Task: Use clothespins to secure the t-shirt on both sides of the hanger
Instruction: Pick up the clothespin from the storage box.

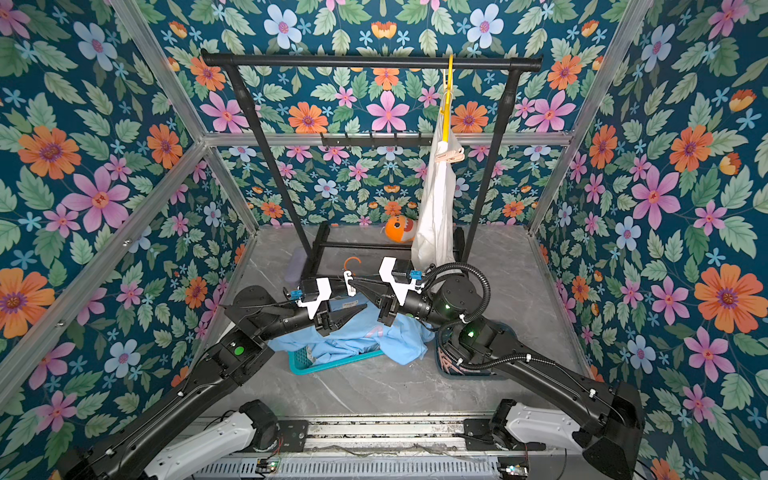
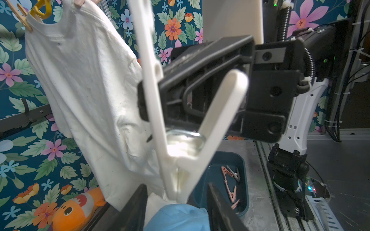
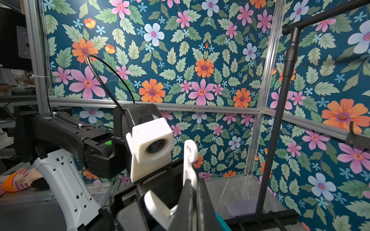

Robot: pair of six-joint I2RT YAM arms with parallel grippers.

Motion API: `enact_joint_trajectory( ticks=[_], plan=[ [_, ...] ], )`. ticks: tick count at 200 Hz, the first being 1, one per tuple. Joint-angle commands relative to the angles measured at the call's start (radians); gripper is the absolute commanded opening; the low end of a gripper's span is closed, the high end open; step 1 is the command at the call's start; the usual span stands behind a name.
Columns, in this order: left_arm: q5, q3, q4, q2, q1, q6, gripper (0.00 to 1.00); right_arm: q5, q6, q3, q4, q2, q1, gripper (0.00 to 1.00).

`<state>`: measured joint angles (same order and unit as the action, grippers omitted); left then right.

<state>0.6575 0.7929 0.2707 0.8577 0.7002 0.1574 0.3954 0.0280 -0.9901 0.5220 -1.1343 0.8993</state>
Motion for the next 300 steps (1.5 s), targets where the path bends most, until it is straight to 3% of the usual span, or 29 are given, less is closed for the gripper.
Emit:
enact_joint_trajectory(
  ticks=[1, 59, 129, 159, 184, 227, 300],
  plan=[
    [0.009, 0.005, -0.005, -0.006, 0.001, 0.011, 0.49, 0.004, 0.0, -0.009, -0.002, -0.003, 0.001, 0.0],
    [-0.02, 0.006, 0.004, -0.01, 0.001, 0.033, 0.54, 0.035, -0.031, 0.008, -0.01, 0.003, 0.001, 0.0],
    [0.034, 0.005, 0.039, 0.015, 0.001, -0.024, 0.34, 0.031, -0.029, 0.022, -0.005, 0.002, 0.001, 0.0],
    [0.03, 0.002, 0.04, 0.005, 0.002, -0.025, 0.31, 0.018, -0.028, 0.033, -0.003, -0.001, 0.001, 0.0],
    [0.03, -0.004, 0.039, 0.0, 0.002, -0.025, 0.37, 0.013, -0.03, 0.04, 0.002, -0.001, 0.001, 0.0],
    [0.036, -0.006, 0.033, 0.002, 0.002, -0.021, 0.21, 0.015, -0.041, 0.041, 0.013, -0.004, 0.001, 0.0],
    [0.047, 0.002, 0.0, 0.001, 0.002, 0.002, 0.04, 0.003, -0.031, 0.039, -0.014, 0.001, 0.001, 0.0]
  ],
)
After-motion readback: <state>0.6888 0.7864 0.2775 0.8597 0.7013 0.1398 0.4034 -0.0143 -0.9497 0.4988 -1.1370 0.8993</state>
